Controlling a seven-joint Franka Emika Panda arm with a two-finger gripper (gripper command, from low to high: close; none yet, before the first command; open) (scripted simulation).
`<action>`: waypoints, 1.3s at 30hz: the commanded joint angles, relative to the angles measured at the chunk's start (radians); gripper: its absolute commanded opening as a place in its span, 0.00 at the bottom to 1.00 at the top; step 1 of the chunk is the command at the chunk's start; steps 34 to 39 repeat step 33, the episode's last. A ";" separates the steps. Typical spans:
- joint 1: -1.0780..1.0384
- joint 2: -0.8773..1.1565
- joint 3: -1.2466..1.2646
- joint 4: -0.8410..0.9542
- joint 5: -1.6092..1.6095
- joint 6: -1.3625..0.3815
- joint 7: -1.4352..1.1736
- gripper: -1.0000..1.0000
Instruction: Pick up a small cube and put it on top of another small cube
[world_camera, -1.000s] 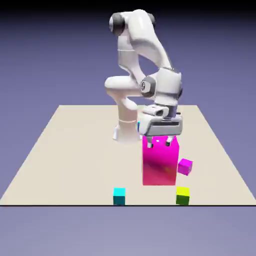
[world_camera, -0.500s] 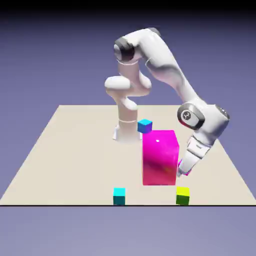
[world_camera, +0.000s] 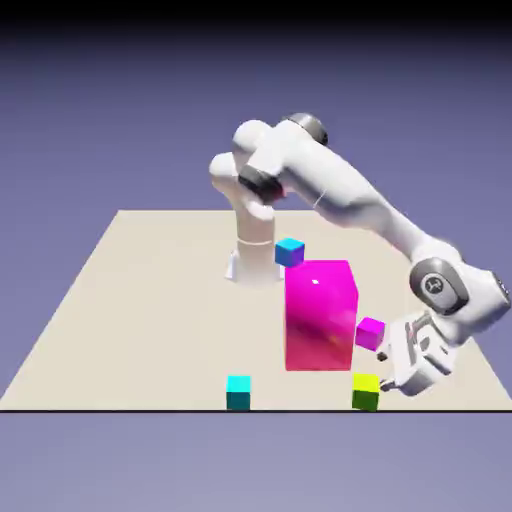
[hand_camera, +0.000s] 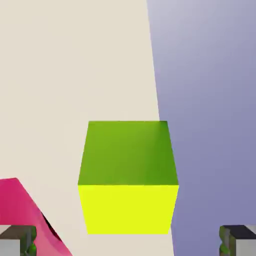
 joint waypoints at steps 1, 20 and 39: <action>-0.020 0.022 -0.021 -0.032 -0.026 0.044 0.016 0.50; 0.265 -0.397 -0.210 -0.294 0.548 0.108 0.190 0.00; 0.348 -0.506 -0.318 -0.502 0.710 0.274 0.290 1.00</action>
